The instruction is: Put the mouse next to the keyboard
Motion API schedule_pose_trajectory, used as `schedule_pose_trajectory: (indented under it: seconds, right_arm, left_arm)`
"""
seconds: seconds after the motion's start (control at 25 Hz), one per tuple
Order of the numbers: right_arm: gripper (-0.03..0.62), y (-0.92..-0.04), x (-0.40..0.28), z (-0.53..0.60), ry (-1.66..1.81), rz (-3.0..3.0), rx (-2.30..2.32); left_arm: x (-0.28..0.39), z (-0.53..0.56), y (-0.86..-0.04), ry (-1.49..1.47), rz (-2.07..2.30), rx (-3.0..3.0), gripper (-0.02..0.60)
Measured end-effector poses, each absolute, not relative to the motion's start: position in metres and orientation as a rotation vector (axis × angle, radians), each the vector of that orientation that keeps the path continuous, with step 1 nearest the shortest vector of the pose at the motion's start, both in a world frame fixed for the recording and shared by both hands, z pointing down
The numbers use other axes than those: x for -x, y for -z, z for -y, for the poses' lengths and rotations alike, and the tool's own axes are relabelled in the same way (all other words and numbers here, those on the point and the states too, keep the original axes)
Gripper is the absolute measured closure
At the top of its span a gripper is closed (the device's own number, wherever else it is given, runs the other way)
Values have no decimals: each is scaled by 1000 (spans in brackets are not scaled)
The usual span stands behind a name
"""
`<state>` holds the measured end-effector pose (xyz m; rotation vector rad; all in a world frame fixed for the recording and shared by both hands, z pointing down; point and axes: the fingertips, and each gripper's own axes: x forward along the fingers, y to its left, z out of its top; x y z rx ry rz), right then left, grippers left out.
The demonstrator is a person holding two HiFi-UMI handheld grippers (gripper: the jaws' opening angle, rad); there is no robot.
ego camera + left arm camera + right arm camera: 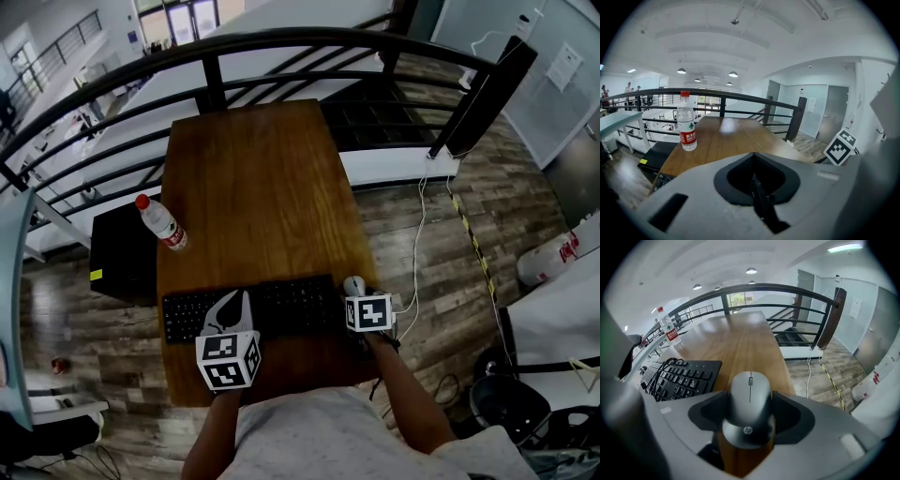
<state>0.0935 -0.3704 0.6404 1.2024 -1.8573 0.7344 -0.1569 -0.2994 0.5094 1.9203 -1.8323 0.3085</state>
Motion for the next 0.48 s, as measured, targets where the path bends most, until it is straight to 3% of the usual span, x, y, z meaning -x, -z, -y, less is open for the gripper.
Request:
schedule_pose_trajectory:
  seconds: [0.48]
  right_arm:
    - [287,-635,-95,369,-750,1885,-1218]
  left_arm:
    - [155,297,-507,-305,1830,-1926,588]
